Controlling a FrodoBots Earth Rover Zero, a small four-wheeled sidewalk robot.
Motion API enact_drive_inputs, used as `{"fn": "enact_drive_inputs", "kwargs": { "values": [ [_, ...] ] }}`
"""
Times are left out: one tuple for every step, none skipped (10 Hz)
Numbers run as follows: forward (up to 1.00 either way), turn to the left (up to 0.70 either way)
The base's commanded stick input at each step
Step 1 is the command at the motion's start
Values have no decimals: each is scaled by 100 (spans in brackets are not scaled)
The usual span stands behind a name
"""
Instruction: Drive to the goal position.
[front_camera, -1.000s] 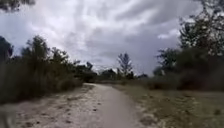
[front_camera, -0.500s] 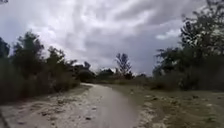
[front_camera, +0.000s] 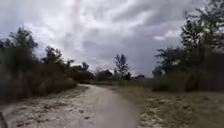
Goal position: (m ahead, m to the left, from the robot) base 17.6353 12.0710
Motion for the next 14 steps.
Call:
{"fn": "enact_drive_inputs", "kwargs": {
  "values": [
    [85,5],
    [85,2],
    [85,11],
    [85,33],
    [85,12],
    [85,2],
    [85,0],
    [85,0],
    [85,0],
    [85,0],
    [85,0],
    [85,0],
    [85,0],
    [85,0]
  ]
}}
